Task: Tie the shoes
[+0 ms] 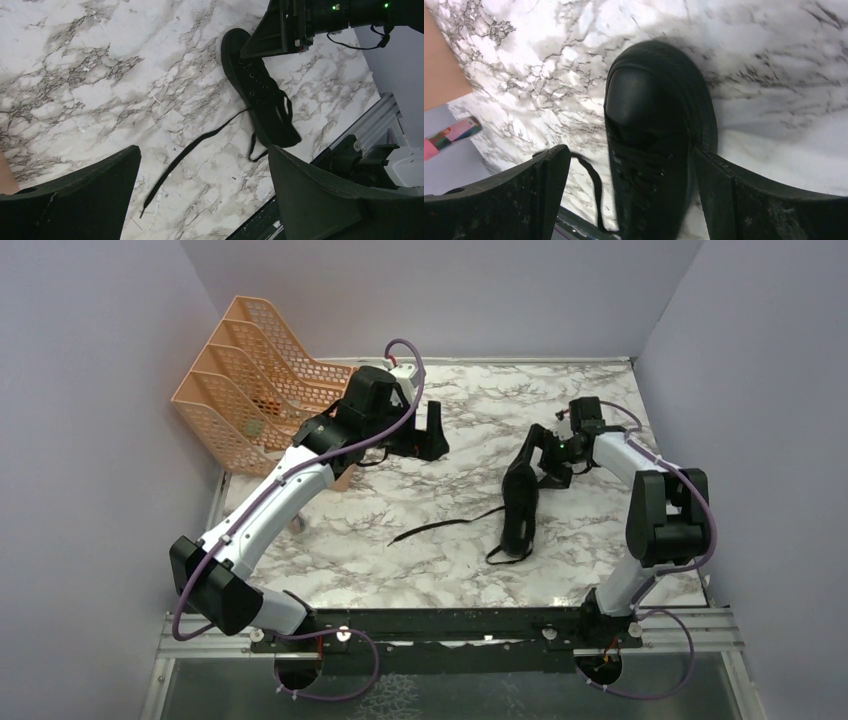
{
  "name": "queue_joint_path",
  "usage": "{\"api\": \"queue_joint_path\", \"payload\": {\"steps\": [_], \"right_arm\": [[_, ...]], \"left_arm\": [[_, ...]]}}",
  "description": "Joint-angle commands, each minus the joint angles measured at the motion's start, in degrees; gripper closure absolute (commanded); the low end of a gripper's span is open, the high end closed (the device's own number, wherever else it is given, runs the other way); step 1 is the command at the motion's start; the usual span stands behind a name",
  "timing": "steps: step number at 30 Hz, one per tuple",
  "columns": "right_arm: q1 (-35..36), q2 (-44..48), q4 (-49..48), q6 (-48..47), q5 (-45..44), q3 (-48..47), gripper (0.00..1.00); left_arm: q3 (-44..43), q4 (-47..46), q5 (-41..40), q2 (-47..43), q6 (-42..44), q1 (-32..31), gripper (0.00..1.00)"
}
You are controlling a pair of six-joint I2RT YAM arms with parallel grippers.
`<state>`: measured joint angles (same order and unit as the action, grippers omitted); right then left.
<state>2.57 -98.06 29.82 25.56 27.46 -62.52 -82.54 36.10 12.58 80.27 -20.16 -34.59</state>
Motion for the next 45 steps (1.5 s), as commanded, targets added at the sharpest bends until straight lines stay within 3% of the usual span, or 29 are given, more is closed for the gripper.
{"api": "queue_joint_path", "payload": {"steps": [1,6,11,16,19,24,32,35,42,45], "right_arm": [[7.36,-5.8,-5.84,-0.8,7.44,-2.87,0.04],[12.38,-7.48,-2.21,2.09,5.4,-8.41,0.05],[11.18,-3.67,3.46,-0.4,0.29,-9.35,0.04],[10.03,-2.08,16.04,-9.3,-18.41,-16.15,0.04],[9.16,-0.89,18.33,-10.83,-25.13,-17.67,0.02],[3.02,-1.44,19.75,-9.29,-23.33,-18.18,0.02],[2.72,-7.26,21.12,-8.88,-20.89,-19.74,0.01],[2.77,-5.38,19.94,-7.24,-13.93,-14.99,0.01],[2.71,-1.08,19.1,-9.22,-13.32,-7.15,0.0],[3.51,0.13,17.97,-9.08,-8.94,-4.81,0.0]], "left_arm": [[0.19,-1.36,0.17,0.04,1.59,-0.21,0.01],[2.91,-3.5,0.69,0.38,2.3,-0.2,0.01],[5.99,-5.48,1.27,1.2,3.81,-0.17,0.01],[7.76,-6.35,2.58,0.5,3.18,-0.15,0.01],[9.08,-6.51,2.29,-1.07,2.56,-0.15,0.01],[9.68,-6.34,2.33,-2.63,2.84,-0.13,0.01],[9.52,-5.6,2.41,-3.81,3.13,-0.13,0.01],[9.9,-5.69,2.05,-4.67,2.89,-0.13,0.01],[10.27,-5.81,1.95,-5.43,2.5,-0.13,0.01],[10.66,-5.8,1.91,-5.9,2.5,-0.13,0.01]]}}
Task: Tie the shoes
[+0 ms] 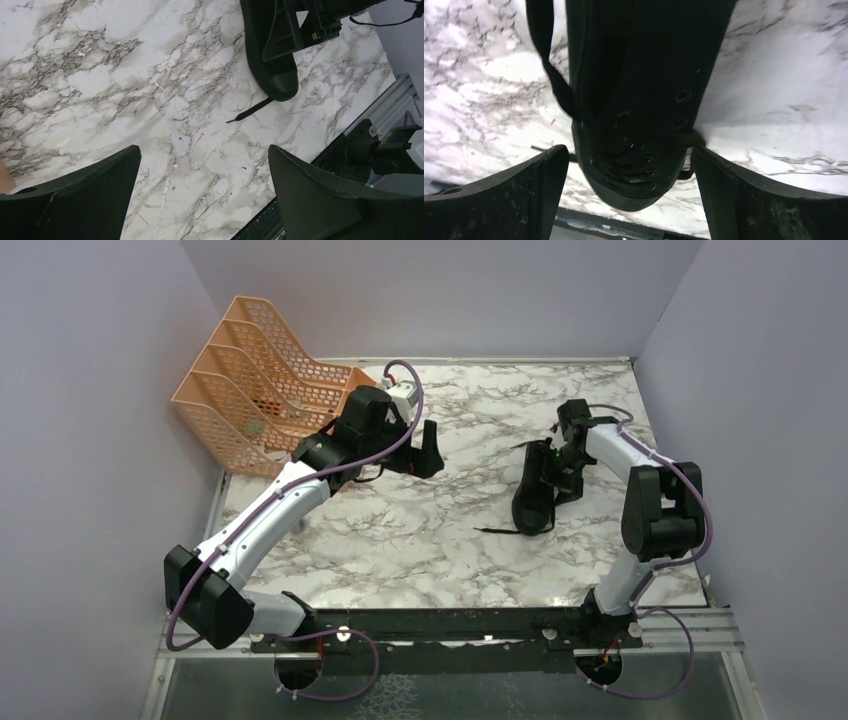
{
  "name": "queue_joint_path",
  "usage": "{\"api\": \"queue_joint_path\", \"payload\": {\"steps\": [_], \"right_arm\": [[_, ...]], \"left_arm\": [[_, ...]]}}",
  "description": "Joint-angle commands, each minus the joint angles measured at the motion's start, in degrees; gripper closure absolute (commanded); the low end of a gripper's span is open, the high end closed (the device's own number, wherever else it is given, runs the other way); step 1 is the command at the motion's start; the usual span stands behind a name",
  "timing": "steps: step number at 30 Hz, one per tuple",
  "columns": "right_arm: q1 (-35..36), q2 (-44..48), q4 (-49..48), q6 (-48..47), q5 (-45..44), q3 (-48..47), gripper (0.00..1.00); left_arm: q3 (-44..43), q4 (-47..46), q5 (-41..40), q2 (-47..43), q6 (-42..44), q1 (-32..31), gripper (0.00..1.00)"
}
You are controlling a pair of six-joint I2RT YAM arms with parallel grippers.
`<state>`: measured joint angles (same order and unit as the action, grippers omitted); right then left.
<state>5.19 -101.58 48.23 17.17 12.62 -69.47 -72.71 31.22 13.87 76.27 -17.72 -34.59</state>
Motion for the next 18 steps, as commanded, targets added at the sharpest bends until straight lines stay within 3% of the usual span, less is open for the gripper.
{"api": "queue_joint_path", "payload": {"steps": [1,12,14,18], "right_arm": [[1.63,3.93,-1.15,0.06,8.02,3.09,0.0],[18.74,4.61,-14.49,20.79,25.05,4.25,0.0],[18.93,3.65,-13.02,19.86,23.44,2.29,0.0],[19.15,2.98,1.53,7.59,14.57,-6.99,0.05]], "left_arm": [[0.96,-0.95,0.63,-2.06,-0.03,-0.13,0.01],[0.59,-0.37,-0.87,-3.67,-0.19,-0.13,0.01],[0.68,-0.36,-1.26,-3.82,-0.38,-0.13,0.01],[1.13,-0.15,-1.39,-4.48,-0.79,-0.13,0.01]]}}
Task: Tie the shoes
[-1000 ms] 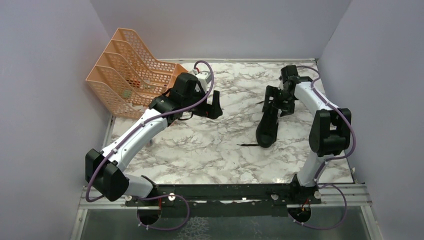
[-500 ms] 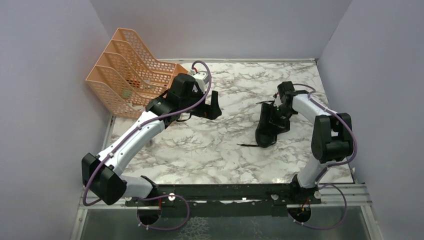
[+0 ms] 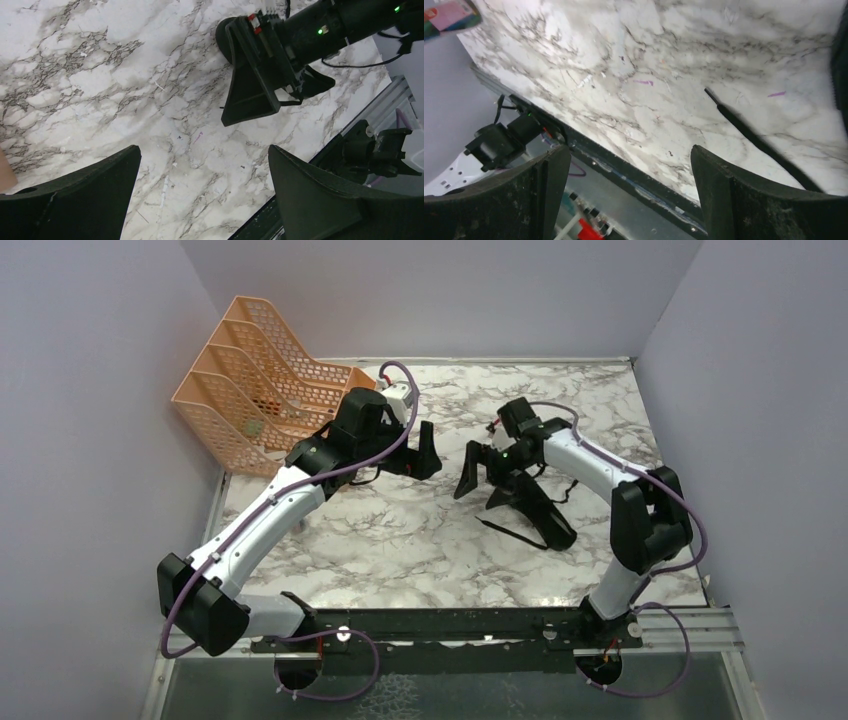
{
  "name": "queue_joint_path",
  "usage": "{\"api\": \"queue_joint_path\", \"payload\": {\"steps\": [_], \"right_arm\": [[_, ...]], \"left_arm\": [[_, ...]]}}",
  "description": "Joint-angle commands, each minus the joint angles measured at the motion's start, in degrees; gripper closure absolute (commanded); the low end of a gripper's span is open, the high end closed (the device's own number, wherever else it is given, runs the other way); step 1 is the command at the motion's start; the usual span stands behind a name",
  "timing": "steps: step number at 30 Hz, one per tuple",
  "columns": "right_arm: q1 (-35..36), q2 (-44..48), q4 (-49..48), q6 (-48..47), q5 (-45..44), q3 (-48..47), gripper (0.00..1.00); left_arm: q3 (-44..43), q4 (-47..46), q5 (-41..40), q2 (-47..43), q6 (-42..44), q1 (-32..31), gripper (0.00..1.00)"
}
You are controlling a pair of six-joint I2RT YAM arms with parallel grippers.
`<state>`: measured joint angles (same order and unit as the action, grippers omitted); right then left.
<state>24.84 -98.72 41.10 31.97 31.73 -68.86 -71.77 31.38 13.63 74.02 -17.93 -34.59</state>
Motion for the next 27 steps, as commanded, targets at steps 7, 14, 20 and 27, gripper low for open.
{"api": "queue_joint_path", "payload": {"steps": [7,14,20,27], "right_arm": [[-5.46,4.81,26.21,-16.86,-41.29,-10.71,0.13],[-22.13,15.81,19.59,-17.26,-23.54,-0.7,0.21],[-23.92,14.54,17.17,-17.07,-24.1,3.72,0.46],[-23.93,9.51,15.78,-18.59,-22.18,3.39,0.51]], "left_arm": [[-0.01,-0.34,-0.62,-2.32,-1.23,-0.13,0.01],[-0.04,-0.35,1.51,-1.78,-1.67,-0.13,0.01],[-0.76,0.04,2.28,-1.95,-0.74,-0.13,0.01],[-0.55,0.42,3.02,-2.58,-0.17,-0.13,0.01]]}}
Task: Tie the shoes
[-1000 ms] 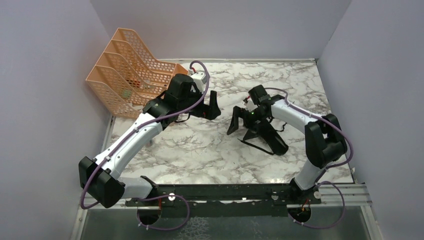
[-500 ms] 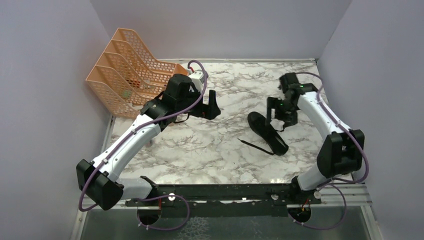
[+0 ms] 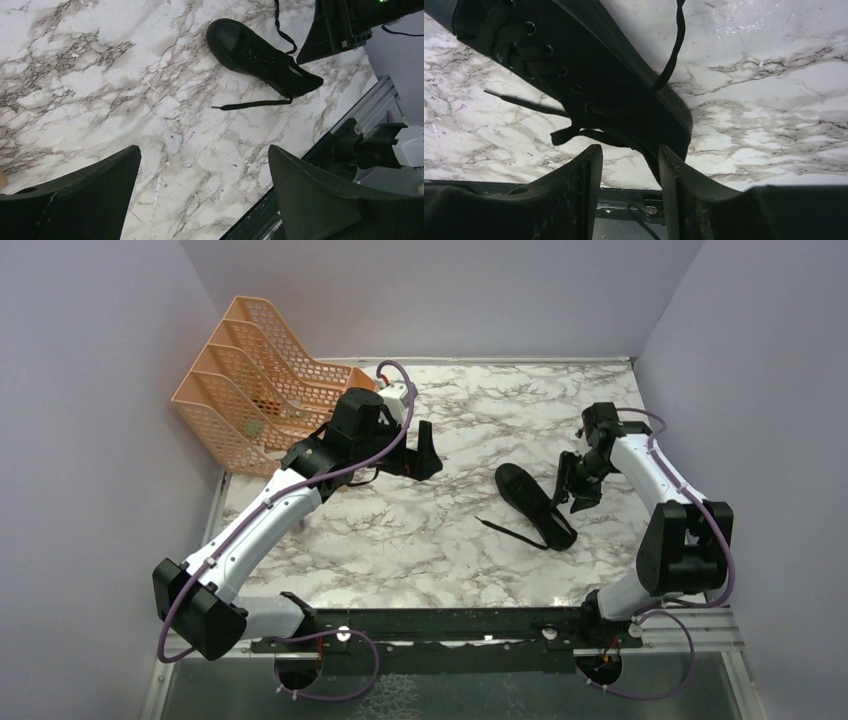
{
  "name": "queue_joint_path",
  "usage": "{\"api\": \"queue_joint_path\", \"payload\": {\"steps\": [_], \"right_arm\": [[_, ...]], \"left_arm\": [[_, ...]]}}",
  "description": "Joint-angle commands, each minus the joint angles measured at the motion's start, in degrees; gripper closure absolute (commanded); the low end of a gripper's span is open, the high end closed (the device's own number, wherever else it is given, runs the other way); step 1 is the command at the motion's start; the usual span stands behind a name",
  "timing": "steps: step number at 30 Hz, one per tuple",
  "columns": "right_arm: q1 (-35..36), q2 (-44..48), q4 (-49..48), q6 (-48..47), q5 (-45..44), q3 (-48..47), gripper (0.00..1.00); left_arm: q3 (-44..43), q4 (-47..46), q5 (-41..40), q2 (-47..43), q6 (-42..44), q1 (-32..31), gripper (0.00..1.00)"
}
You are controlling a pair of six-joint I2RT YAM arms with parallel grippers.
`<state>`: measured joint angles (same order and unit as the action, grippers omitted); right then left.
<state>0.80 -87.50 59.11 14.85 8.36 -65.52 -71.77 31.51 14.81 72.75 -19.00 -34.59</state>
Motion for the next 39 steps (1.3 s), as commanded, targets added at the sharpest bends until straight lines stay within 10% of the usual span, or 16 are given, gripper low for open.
{"api": "queue_joint_path", "payload": {"steps": [1,20,27,39], "right_arm": [[0.11,-2.25,-3.09,-1.79,0.73,0.57,0.54],[0.21,-5.57,-10.4,-5.05,11.86,5.62,0.54],[0.68,-3.89,-14.0,-5.51,13.76,6.81,0.98],[15.1,0.28,-25.4,5.43,27.35,5.53,0.99]], "left_arm": [[-0.52,0.32,2.01,-1.41,0.98,-0.13,0.01],[0.31,0.31,0.75,-2.41,1.69,-0.04,0.01],[-0.03,0.33,0.84,-2.05,1.69,-0.04,0.01],[-0.3,0.25,-0.04,-1.23,1.16,-0.04,0.01]]}}
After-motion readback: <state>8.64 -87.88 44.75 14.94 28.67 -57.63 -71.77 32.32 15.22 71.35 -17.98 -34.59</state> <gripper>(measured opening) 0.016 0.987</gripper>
